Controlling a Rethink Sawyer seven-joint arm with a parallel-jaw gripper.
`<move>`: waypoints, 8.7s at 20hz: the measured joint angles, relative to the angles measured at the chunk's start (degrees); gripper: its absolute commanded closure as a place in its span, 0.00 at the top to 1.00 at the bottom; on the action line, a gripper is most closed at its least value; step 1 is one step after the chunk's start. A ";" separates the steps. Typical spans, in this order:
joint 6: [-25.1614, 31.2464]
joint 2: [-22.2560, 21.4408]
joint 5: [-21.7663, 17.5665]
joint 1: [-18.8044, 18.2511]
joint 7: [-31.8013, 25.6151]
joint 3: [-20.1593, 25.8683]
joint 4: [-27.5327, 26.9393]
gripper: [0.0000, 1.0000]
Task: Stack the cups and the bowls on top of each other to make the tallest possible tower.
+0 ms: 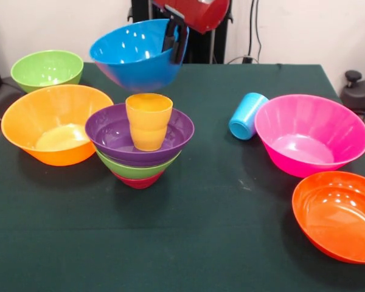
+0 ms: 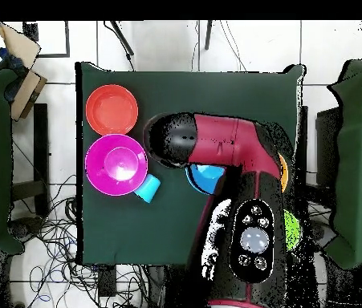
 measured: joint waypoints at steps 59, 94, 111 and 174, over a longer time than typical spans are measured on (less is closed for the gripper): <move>0.01 8.53 1.39 6.62 0.00 -9.02 -6.70 0.00; 0.01 9.84 4.66 8.71 0.00 -10.30 -8.64 0.00; 0.01 9.84 4.72 9.10 0.00 -10.87 -8.64 0.00; 0.01 5.70 5.14 9.31 0.00 -10.92 -5.32 0.00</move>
